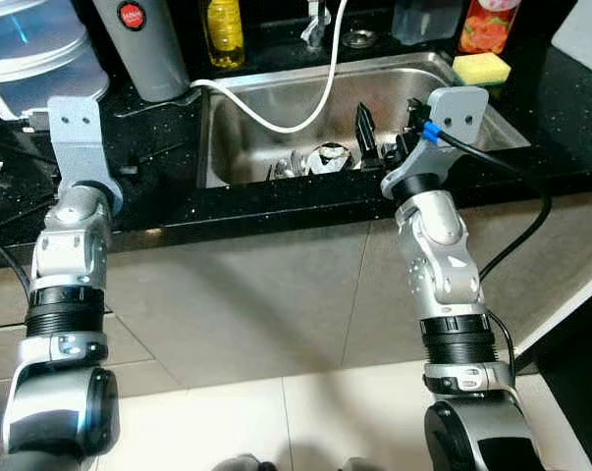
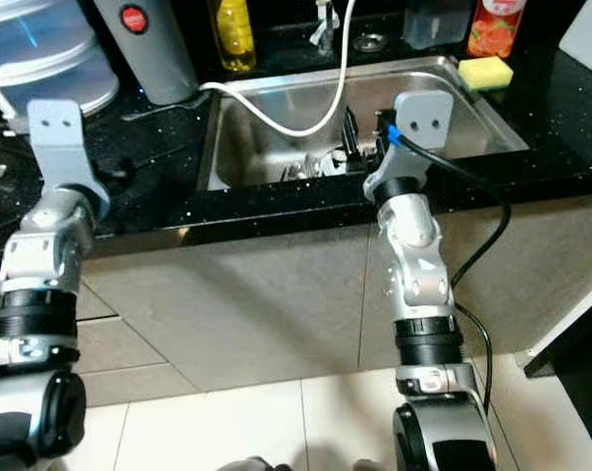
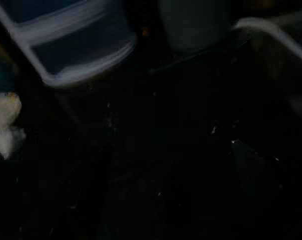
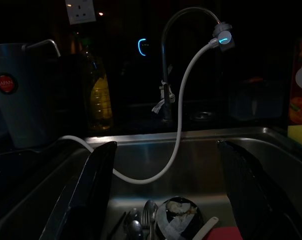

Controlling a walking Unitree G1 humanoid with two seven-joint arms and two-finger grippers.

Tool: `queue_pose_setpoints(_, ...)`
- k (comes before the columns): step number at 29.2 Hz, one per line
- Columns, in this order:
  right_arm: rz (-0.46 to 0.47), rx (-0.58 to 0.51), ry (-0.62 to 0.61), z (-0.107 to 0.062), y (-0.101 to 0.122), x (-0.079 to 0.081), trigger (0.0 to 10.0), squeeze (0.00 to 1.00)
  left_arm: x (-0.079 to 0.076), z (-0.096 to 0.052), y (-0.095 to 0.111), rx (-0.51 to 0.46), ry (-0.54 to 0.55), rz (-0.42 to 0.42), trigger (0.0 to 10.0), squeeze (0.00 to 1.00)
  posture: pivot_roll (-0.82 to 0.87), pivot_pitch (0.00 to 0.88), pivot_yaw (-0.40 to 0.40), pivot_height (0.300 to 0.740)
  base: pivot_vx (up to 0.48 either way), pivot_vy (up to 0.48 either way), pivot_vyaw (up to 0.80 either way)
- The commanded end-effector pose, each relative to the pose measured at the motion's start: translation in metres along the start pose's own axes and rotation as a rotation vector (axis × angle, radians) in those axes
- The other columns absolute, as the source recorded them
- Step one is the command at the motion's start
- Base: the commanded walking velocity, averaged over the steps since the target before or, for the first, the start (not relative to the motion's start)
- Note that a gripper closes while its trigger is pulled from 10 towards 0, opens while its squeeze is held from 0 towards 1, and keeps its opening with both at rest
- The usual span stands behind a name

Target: Kitchen organization

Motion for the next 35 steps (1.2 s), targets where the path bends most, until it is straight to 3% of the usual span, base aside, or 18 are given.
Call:
queue_pose_setpoints(1, 0.005, 0.004, 0.004, -0.002, 0.0, 0.002, 10.0, 0.0, 0.0, -0.01, 0.005, -0.06, -0.004, 0.068, 10.0, 0.0, -0.01, 0.075, 0.126, 0.74, 0.0, 0.0, 0.0)
queue_pose_setpoints(3, 0.007, 0.006, 0.004, -0.003, -0.001, 0.002, 10.0, 0.0, -0.003, -0.015, 0.007, -0.084, -0.011, 0.082, 10.0, 0.0, -0.01, 0.075, 0.126, 0.74, 0.0, 0.0, 0.0)
queue_pose_setpoints(6, 0.02, 0.004, 0.045, 0.0, -0.001, 0.01, 10.0, 0.0, -0.008, -0.041, 0.024, -0.234, -0.021, 0.119, 10.0, 0.0, 0.01, 0.075, 0.093, 0.74, 0.0, 0.0, 0.0)
queue_pose_setpoints(8, 0.024, 0.002, 0.057, 0.001, 0.0, 0.012, 10.0, 0.0, -0.009, -0.048, 0.028, -0.27, -0.02, 0.12, 10.0, 0.0, 0.01, 0.076, 0.089, 0.74, 0.0, 0.0, 0.0)
queue_pose_setpoints(11, 0.001, -0.028, 0.143, 0.005, 0.006, 0.023, 10.0, 0.0, -0.016, -0.075, 0.048, -0.442, -0.049, 0.091, 10.0, 0.0, 0.03, 0.079, 0.044, 0.74, 0.0, 0.0, 0.0)
queue_pose_setpoints(12, 0.001, -0.028, 0.143, 0.005, 0.006, 0.023, 10.0, 0.0, -0.016, -0.075, 0.048, -0.442, -0.049, 0.091, 10.0, 0.0, 0.03, 0.079, 0.044, 0.74, 0.0, 0.0, 0.0)
queue_pose_setpoints(13, -0.002, -0.032, 0.169, 0.006, 0.008, 0.027, 10.0, 0.0, -0.019, -0.082, 0.052, -0.477, -0.059, 0.077, 10.0, 0.0, 0.03, 0.079, 0.039, 0.74, 0.0, 0.0, 0.0)
queue_pose_setpoints(14, 0.01, -0.012, 0.254, 0.004, 0.005, 0.04, 10.0, 0.0, -0.029, -0.097, 0.053, -0.5, -0.099, 0.034, 10.0, 0.0, 0.04, 0.079, 0.017, 0.74, 0.0, 0.0, 0.0)
queue_pose_setpoints(15, 0.01, -0.012, 0.254, 0.004, 0.005, 0.04, 10.0, 0.0, -0.029, -0.097, 0.053, -0.5, -0.099, 0.034, 10.0, 0.0, 0.04, 0.079, 0.017, 0.74, 0.0, 0.0, 0.0)
queue_pose_setpoints(17, 0.045, 0.067, 0.338, -0.004, -0.012, 0.056, 10.0, 0.0, -0.037, -0.111, 0.045, -0.475, -0.115, 0.012, 10.0, 0.0, 0.07, 0.092, -0.027, 0.74, 0.0, 0.0, 0.0)
queue_pose_setpoints(21, 0.052, 0.127, 0.312, -0.007, -0.026, 0.054, 10.0, 0.0, -0.034, -0.113, 0.038, -0.444, -0.083, 0.006, 10.0, 0.0, 0.08, 0.1, -0.035, 0.74, 0.0, 0.0, 0.0)
queue_pose_setpoints(25, 0.057, 0.149, 0.175, 0.003, -0.028, 0.032, 10.0, 0.0, -0.02, -0.109, 0.038, -0.407, -0.043, 0.003, 10.0, 0.0, 0.09, 0.119, -0.021, 0.74, 0.0, 0.0, 0.0)
queue_pose_setpoints(26, 0.048, 0.149, 0.157, 0.003, -0.028, 0.028, 10.0, 0.0, -0.009, -0.103, 0.04, -0.392, -0.03, -0.003, 10.0, 0.0, 0.08, 0.131, 0.005, 0.74, 0.0, 0.0, 0.0)
queue_pose_setpoints(27, 0.048, 0.149, 0.157, 0.003, -0.028, 0.028, 10.0, 0.0, -0.009, -0.103, 0.04, -0.392, -0.03, -0.003, 10.0, 0.0, 0.08, 0.131, 0.005, 0.74, 0.0, 0.0, 0.0)
queue_pose_setpoints(31, -0.002, 0.142, 0.282, -0.004, -0.026, 0.033, 10.0, 0.0, 0.018, -0.087, 0.044, -0.346, 0.048, 0.066, 10.0, 0.0, 0.07, 0.143, 0.022, 0.74, 0.0, 0.0, 0.0)
queue_pose_setpoints(35, -0.029, 0.142, 0.271, -0.004, -0.025, 0.027, 10.0, 0.0, 0.024, -0.083, 0.041, -0.321, 0.07, 0.106, 10.0, 0.0, 0.06, 0.139, 0.026, 0.74, 0.0, 0.0, 0.0)
Point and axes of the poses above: a point about 5 cm out from each wrist's last joint towards the gripper, its own z axis pointing out of the wrist towards the gripper, its own y axis along the axis of the wrist's last joint, x = y × z, the point moved 2 cm from there along z, pointing out of the wrist towards the gripper, and after that the axes turned 3 degrees about -z, right-handed, at the moved point
